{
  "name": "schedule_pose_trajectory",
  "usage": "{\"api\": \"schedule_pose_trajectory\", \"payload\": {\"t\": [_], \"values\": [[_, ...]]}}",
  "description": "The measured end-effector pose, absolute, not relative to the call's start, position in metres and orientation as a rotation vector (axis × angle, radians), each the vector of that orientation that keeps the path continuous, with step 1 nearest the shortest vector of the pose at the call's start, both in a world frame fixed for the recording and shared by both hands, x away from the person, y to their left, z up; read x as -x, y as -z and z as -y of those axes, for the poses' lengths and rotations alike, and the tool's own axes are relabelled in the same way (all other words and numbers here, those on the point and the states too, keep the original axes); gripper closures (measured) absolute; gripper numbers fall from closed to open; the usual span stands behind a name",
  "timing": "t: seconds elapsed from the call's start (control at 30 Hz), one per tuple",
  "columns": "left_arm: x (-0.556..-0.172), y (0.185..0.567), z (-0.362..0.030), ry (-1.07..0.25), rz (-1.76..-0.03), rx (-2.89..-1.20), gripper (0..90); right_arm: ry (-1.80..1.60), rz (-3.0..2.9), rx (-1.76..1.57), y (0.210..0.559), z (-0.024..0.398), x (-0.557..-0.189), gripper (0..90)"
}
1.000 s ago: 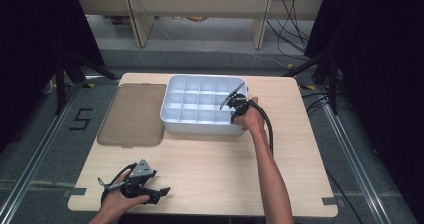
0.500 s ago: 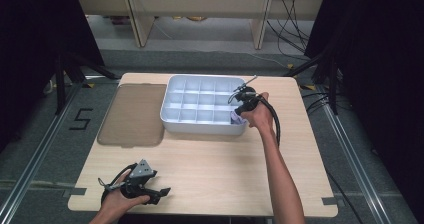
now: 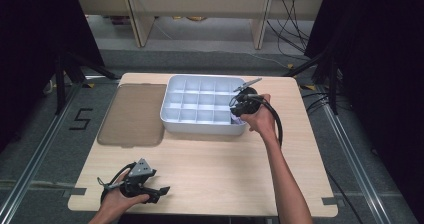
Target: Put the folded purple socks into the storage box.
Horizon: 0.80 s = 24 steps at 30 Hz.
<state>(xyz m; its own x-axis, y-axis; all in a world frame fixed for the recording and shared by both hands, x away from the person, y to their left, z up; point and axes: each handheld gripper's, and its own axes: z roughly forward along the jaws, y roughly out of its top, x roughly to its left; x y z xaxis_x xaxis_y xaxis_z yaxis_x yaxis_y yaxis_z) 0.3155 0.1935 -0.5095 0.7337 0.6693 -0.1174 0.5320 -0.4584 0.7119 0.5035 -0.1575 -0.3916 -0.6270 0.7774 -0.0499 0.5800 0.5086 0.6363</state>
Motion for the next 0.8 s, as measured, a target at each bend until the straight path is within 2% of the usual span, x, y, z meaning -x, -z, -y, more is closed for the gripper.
{"api": "schedule_pose_trajectory", "payload": {"t": [0.43, 0.57, 0.8], "values": [[-0.317, 0.509, -0.195, -0.242, -0.908, -2.161, 18.8, -1.077, -2.333, -1.157, 0.390, 0.149, -0.464, 40.1], [-0.317, 0.508, -0.196, -0.244, -0.909, -2.156, 18.7, -1.104, -2.324, -1.173, 0.391, 0.144, -0.453, 33.9], [-0.318, 0.509, -0.196, -0.246, -0.913, -2.154, 18.8, -1.143, -2.310, -1.147, 0.397, 0.144, -0.439, 29.8]]}}
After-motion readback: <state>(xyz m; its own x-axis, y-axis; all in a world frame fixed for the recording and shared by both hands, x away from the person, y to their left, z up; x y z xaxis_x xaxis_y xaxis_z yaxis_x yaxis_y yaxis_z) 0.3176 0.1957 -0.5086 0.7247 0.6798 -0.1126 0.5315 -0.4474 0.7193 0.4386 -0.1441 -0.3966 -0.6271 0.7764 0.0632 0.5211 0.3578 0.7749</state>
